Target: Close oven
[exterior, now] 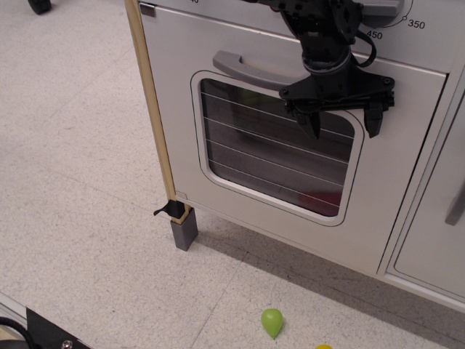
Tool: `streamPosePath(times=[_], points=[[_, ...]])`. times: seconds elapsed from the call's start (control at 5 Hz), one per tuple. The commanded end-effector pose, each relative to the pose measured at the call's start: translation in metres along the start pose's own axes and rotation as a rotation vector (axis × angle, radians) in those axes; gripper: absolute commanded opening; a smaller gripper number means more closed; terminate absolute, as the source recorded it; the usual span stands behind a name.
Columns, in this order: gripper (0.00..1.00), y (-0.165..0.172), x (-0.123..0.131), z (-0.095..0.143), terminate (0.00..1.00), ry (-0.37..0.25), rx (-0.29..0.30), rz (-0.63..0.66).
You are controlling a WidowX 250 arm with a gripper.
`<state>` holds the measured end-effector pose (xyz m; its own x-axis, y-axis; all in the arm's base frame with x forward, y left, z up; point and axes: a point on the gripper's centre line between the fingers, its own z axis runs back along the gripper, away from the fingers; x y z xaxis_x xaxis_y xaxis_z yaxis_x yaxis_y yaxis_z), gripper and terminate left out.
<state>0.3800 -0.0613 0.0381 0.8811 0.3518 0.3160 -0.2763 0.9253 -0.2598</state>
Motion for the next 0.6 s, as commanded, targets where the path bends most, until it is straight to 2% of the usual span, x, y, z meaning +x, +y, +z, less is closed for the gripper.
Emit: streamPosePath(times=[0.0, 0.2, 0.4], points=[[1.00, 0.009, 0.028, 0.025, 0.00, -0.033, -0.038, 0.020], [1.00, 0.015, 0.018, 0.033, 0.00, -0.023, -0.048, 0.001], [1.00, 0.024, 0.007, 0.042, 0.00, -0.004, -0.032, -0.005]])
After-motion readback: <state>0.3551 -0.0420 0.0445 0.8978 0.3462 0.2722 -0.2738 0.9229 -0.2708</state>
